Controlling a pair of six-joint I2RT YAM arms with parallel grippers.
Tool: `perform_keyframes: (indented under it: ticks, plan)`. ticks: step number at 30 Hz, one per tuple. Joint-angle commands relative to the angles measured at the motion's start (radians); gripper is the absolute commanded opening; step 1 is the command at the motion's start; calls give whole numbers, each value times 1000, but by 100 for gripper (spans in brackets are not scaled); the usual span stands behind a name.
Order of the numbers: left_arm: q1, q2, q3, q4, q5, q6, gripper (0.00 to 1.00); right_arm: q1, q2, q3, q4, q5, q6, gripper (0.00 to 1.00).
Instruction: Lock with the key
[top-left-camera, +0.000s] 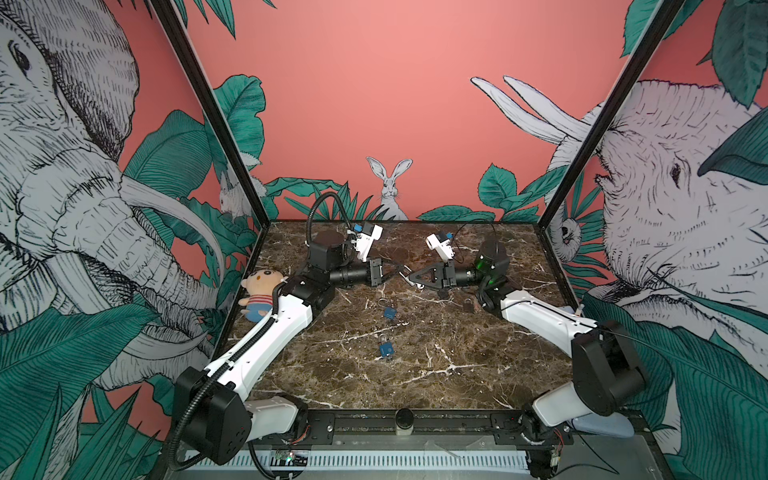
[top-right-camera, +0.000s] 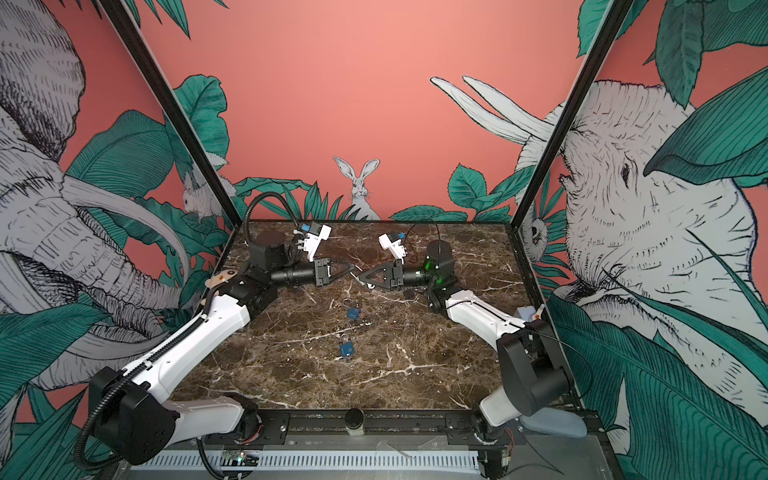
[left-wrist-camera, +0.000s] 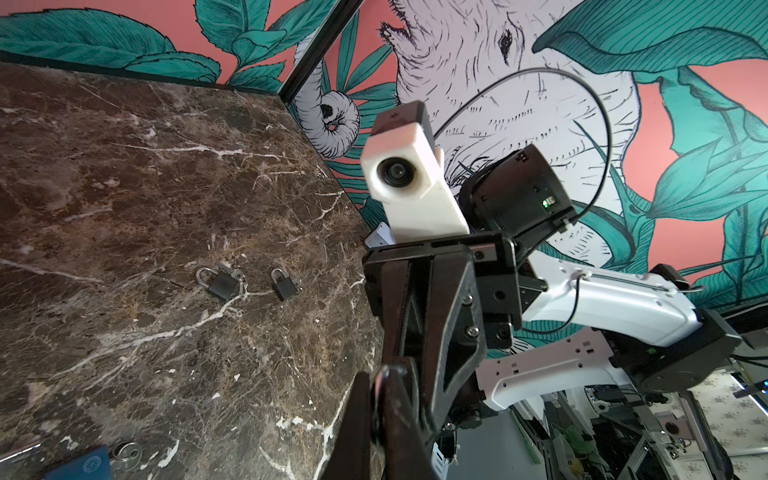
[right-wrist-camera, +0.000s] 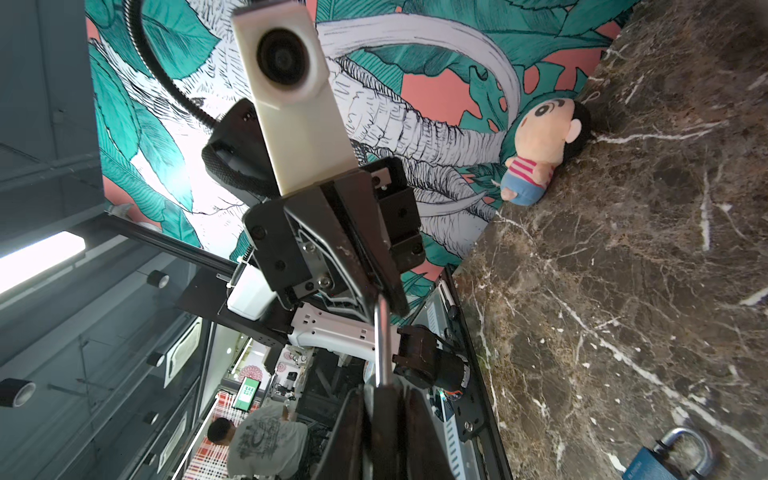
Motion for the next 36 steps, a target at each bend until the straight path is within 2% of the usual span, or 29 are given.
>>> perform_keyframes:
  ticks: [1,6,12,22,36]
  plan:
    - [-7,13,-36,-27,6,6,0,10,-10,24,287,-13,129,0]
    - [-8,11,-49,-12,20,-22,0,9,-13,27,247,3,105,0]
    - [-23,-14,-97,17,25,-58,0,9,-26,38,143,22,1,0]
    - [-79,-28,-136,4,3,-74,0,10,-80,78,-194,80,-247,0]
    - [-174,-34,-253,75,-37,-137,0,12,-80,111,-278,101,-304,0]
